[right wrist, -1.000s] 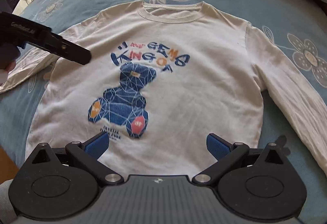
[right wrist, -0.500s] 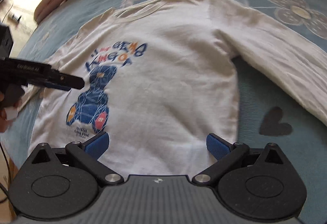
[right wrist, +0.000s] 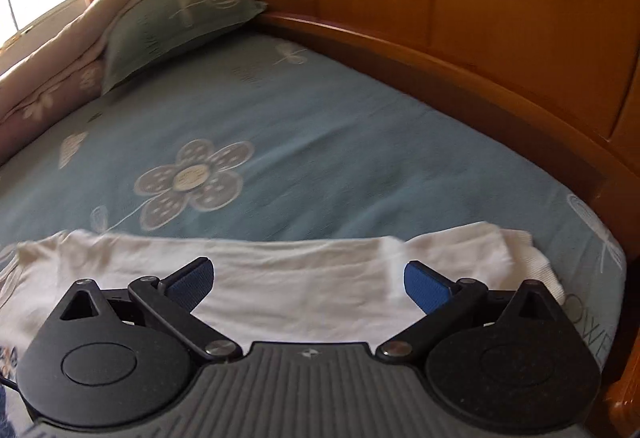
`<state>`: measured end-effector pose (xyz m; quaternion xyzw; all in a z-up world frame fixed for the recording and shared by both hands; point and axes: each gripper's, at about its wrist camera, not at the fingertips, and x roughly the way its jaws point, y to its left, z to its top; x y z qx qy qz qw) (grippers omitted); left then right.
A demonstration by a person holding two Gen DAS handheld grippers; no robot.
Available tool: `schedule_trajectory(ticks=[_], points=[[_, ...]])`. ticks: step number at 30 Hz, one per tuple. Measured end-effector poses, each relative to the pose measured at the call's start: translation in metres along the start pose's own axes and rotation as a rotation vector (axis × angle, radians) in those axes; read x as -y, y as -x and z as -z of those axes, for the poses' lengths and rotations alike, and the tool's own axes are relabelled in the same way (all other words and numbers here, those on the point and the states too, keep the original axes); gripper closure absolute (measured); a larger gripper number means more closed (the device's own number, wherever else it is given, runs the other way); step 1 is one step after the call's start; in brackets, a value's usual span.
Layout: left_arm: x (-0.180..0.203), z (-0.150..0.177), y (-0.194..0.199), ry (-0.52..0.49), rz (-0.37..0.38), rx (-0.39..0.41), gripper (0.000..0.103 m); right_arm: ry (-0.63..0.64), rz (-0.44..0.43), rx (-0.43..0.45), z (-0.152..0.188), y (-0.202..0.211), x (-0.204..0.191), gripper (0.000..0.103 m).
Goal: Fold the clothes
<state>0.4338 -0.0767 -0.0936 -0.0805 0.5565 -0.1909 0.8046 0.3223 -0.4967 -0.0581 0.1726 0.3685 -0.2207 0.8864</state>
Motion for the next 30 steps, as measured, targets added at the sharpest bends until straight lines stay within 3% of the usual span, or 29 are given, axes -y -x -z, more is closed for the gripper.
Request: schedule_trajectory(ticks=[2,11,16,19,23,26,28,30], points=[[0.003,0.002,-0.005,-0.025,-0.015,-0.001,0.016,-0.046,0.029,-0.003,-0.004,-0.018,0.02,0.0],[0.007,-0.002,-0.011,-0.051,-0.033,-0.026,0.015,0.035,0.085,0.003,-0.014,-0.089,0.063,0.0],[0.008,-0.002,-0.006,-0.032,-0.031,-0.007,0.015,0.063,0.099,-0.01,-0.025,-0.065,0.055,0.0],[0.012,0.0,-0.002,-0.05,-0.038,0.012,0.015,0.085,0.052,-0.025,-0.015,-0.042,0.035,0.0],[0.014,0.007,-0.006,-0.091,-0.049,-0.012,0.015,0.147,0.016,-0.073,0.014,-0.042,0.003,0.0],[0.014,0.013,-0.008,-0.138,-0.055,-0.021,0.015,0.193,0.083,-0.09,0.03,-0.049,0.005,0.0],[0.016,0.015,-0.01,-0.19,-0.056,-0.03,0.015,0.144,0.099,-0.059,0.029,-0.05,0.025,0.0],[0.018,0.016,-0.01,-0.215,-0.058,-0.033,0.015,0.112,0.176,-0.06,0.019,-0.049,0.037,0.0]])
